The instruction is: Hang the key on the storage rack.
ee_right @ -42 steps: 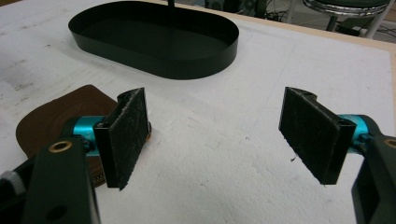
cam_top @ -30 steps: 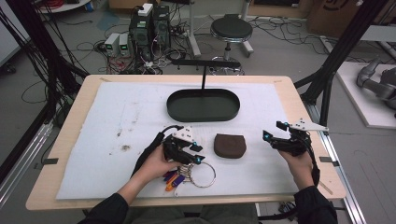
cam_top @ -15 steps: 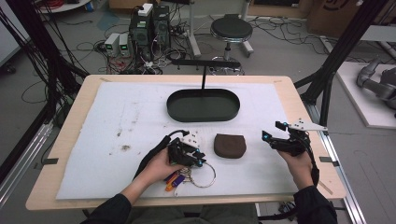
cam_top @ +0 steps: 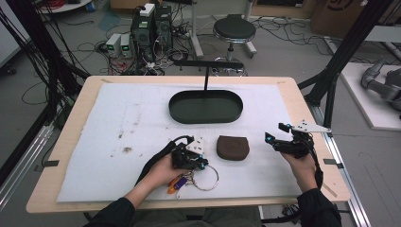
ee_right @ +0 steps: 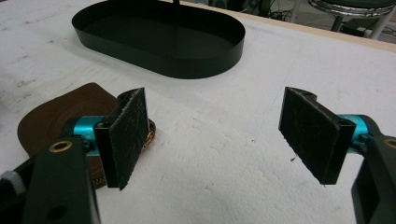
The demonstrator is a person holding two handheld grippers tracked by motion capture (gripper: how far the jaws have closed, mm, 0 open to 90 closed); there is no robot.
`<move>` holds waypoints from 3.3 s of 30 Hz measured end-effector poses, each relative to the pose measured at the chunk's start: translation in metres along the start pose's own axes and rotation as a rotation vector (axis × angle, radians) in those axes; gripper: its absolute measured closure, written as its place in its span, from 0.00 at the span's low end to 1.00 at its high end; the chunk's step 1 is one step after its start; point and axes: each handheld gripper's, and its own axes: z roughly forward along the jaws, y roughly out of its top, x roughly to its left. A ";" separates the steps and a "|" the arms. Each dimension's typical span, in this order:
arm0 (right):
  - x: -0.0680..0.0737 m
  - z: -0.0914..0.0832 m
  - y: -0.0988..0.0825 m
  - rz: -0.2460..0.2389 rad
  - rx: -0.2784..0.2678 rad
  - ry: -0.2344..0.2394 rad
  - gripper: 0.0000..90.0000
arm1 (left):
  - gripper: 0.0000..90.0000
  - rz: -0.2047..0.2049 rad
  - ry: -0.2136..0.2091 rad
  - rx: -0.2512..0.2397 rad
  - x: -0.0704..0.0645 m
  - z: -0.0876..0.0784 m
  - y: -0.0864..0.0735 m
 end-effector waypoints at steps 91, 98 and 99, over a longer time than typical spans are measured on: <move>0.000 0.000 0.001 0.015 -0.010 -0.005 0.27 | 0.96 0.000 0.200 -0.481 0.031 -0.145 0.029; 0.000 0.000 0.001 0.013 -0.007 -0.003 0.27 | 0.96 -0.048 0.268 -0.536 0.050 -0.158 0.031; 0.000 0.000 0.001 0.013 -0.007 -0.003 0.27 | 0.96 -0.055 0.274 -0.540 0.053 -0.159 0.031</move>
